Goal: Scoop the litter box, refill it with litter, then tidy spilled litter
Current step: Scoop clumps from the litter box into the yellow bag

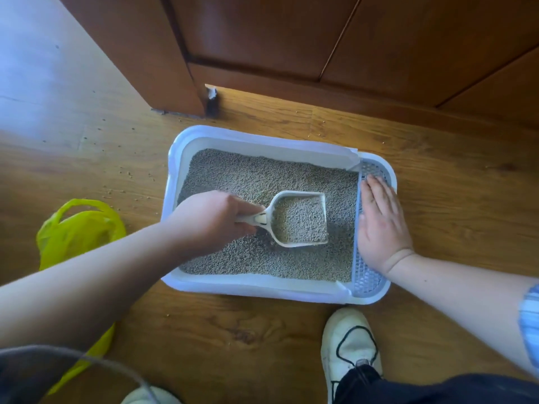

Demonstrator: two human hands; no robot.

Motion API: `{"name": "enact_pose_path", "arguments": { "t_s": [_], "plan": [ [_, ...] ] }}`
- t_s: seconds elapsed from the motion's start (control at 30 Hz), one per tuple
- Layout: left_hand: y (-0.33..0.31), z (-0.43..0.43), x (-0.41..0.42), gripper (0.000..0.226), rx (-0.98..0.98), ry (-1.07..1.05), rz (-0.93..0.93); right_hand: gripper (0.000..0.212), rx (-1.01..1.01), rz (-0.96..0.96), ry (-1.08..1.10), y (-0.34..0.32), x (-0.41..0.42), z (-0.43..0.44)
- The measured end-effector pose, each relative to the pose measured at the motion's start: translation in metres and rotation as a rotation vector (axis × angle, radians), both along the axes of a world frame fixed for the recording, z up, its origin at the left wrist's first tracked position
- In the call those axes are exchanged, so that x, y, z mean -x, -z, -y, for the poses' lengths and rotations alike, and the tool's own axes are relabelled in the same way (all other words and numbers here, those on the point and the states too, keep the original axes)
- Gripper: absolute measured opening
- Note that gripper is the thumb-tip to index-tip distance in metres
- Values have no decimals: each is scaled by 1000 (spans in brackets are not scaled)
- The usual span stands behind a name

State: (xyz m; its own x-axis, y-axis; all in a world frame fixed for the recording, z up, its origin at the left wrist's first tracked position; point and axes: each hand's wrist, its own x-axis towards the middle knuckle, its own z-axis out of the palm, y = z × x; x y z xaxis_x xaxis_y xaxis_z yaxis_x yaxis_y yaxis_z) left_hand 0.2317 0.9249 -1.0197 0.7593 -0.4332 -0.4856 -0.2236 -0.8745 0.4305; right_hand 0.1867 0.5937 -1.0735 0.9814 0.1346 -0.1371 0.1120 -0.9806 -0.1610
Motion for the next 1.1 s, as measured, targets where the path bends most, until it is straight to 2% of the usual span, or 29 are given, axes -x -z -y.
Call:
{"name": "enact_pose_path", "arguments": {
  "t_s": [0.27, 0.43, 0.77, 0.9, 1.03, 1.1],
  "plan": [
    [9, 3, 1, 43, 87, -200, -88, 62, -18, -16, -12, 0, 0, 2],
    [15, -2, 1, 43, 35, -132, 17, 62, -12, -2, 4, 1, 0, 0],
    [23, 0, 3, 43, 115, -52, 121, 64, -10, 4, 2, 3, -1, 2],
    [28, -1, 9, 42, 149, 33, 223, 64, -17, -1, 3, 3, -1, 1],
    [25, 0, 6, 43, 111, -12, 164, 64, -16, 7, -2, 4, -1, 2],
    [25, 0, 5, 43, 108, -12, 191, 64, -18, 14, 0, 3, -1, 2]
  ]
}}
